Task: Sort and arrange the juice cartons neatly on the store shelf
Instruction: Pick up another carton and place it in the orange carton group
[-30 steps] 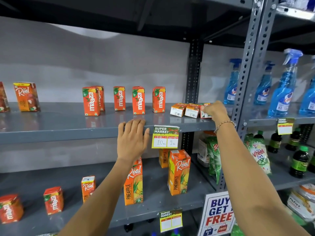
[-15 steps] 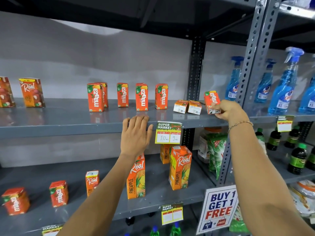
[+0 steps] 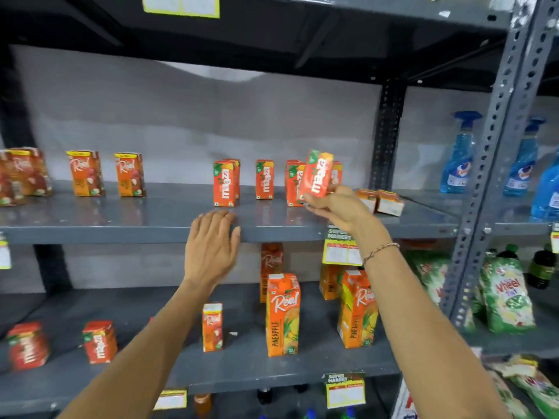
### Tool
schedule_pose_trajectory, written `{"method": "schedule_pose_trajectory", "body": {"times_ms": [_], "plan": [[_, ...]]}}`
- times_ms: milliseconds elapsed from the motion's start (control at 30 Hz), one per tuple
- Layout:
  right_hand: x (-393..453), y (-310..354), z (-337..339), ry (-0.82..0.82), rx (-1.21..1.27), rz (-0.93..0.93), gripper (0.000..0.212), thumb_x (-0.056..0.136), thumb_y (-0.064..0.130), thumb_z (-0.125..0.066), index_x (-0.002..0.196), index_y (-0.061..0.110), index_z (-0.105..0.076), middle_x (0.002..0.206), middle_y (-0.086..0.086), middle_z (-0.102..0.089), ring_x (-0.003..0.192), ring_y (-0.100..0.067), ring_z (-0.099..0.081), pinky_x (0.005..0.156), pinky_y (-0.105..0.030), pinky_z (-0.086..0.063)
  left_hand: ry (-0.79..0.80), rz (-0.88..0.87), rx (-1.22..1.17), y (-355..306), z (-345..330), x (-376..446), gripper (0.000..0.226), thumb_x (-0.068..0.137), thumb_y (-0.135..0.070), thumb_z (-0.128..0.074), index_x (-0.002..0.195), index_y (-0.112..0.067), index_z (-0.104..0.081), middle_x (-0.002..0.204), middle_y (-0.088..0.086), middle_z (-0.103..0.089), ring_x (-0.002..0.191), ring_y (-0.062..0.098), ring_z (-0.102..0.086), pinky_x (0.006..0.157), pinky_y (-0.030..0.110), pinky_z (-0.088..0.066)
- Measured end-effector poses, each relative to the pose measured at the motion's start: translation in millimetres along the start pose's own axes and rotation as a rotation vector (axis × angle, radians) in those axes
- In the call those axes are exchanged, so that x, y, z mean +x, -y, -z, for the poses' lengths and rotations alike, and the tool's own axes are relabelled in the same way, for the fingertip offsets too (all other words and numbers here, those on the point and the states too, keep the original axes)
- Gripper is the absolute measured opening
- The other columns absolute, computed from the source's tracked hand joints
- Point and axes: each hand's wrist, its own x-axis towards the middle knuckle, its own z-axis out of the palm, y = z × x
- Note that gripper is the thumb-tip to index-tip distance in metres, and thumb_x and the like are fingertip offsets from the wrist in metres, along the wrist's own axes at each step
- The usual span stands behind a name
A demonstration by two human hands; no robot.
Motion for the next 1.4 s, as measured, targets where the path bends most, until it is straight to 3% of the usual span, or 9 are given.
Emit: {"method": "schedule_pose_trajectory", "body": {"times_ms": [133,200,300,433,533,667,1000,1200,1400], "plan": [[18.1,-14.4,-52.9,-0.014,-0.04,0.032,0.03,0.079,-0.013,-0.066,0.102,0.004,-0.056,0.114,-0.013,-0.06,0.105,-0.025,-0.057,0.101,-0.045,-0.046,-0.018,0.166,0.045,54.3,11.6,-7.6,0.041,0.097,-0.036,-0.03,0.105,-0.009,-0.06,0.107,0.009,-0.063,0.1,0.028,-0.057,0.098,0.039,-0.035],[31.4,-20.2,-69.2,-0.044,-0.119,0.037,0.043,0.075,-0.006,-0.073,0.114,0.002,-0.056,0.121,-0.013,-0.063,0.106,-0.023,-0.06,0.098,-0.041,-0.049,-0.016,0.139,0.068,62.6,10.6,-12.4,0.042,0.097,-0.037,-0.03,0.104,-0.01,-0.06,0.104,0.008,-0.063,0.098,0.027,-0.056,0.098,0.039,-0.033],[48.2,-26.0,-87.8,-0.133,-0.343,0.029,0.055,0.068,0.006,-0.083,0.116,0.004,-0.057,0.12,-0.011,-0.066,0.107,-0.023,-0.063,0.088,-0.032,-0.05,-0.028,0.108,0.079,63.0,9.6,-13.1,0.04,0.097,-0.036,-0.032,0.103,-0.009,-0.06,0.103,0.009,-0.062,0.095,0.027,-0.056,0.094,0.036,-0.032],[55.0,-24.5,-92.5,-0.264,-0.569,0.045,0.06,0.066,0.012,-0.085,0.115,0.006,-0.051,0.125,-0.011,-0.061,0.116,-0.026,-0.058,0.092,-0.03,-0.045,-0.03,0.111,0.049,63.0,8.0,-13.5,0.041,0.097,-0.038,-0.031,0.103,-0.01,-0.06,0.104,0.009,-0.062,0.097,0.027,-0.056,0.096,0.036,-0.032],[62.4,-24.5,-88.8,-0.241,-0.618,0.033,0.048,0.068,0.013,-0.083,0.103,0.008,-0.05,0.121,-0.012,-0.061,0.116,-0.027,-0.058,0.088,-0.028,-0.043,-0.025,0.118,0.039,63.7,4.7,-13.7,0.042,0.097,-0.04,-0.03,0.105,-0.011,-0.059,0.106,0.008,-0.062,0.098,0.026,-0.057,0.098,0.035,-0.032],[76.5,-31.5,-87.8,-0.193,-0.744,0.03,0.073,0.064,0.024,-0.086,0.122,0.006,-0.046,0.123,-0.012,-0.061,0.115,-0.027,-0.06,0.097,-0.039,-0.049,-0.062,0.13,0.037,61.4,0.8,-13.9,0.043,0.096,-0.039,-0.031,0.104,-0.009,-0.061,0.105,0.009,-0.063,0.097,0.027,-0.057,0.096,0.038,-0.035],[75.1,-34.9,-95.5,-0.158,-0.943,0.113,0.078,0.078,0.027,-0.076,0.137,0.005,-0.03,0.136,-0.015,-0.052,0.124,-0.032,-0.053,0.103,-0.041,-0.043,-0.078,0.135,0.025,59.8,1.1,-14.2,0.041,0.096,-0.038,-0.032,0.104,-0.008,-0.06,0.105,0.009,-0.063,0.097,0.027,-0.056,0.096,0.038,-0.034],[70.4,-33.3,-96.2,-0.12,-0.971,0.095,0.078,0.081,0.028,-0.072,0.14,0.007,-0.026,0.137,-0.015,-0.05,0.125,-0.032,-0.052,0.102,-0.041,-0.044,-0.054,0.141,0.024,58.6,3.7,-14.6,0.043,0.097,-0.039,-0.03,0.105,-0.009,-0.059,0.106,0.009,-0.062,0.099,0.027,-0.055,0.097,0.039,-0.036],[52.3,-32.9,-83.0,-0.071,-0.96,0.086,0.048,0.09,0.026,-0.061,0.13,0.006,-0.045,0.133,-0.012,-0.056,0.122,-0.028,-0.055,0.099,-0.036,-0.044,-0.037,0.144,0.044,58.9,3.2,-14.3,0.046,0.097,-0.041,-0.027,0.106,-0.009,-0.059,0.108,0.009,-0.063,0.1,0.028,-0.057,0.098,0.041,-0.039]]}}
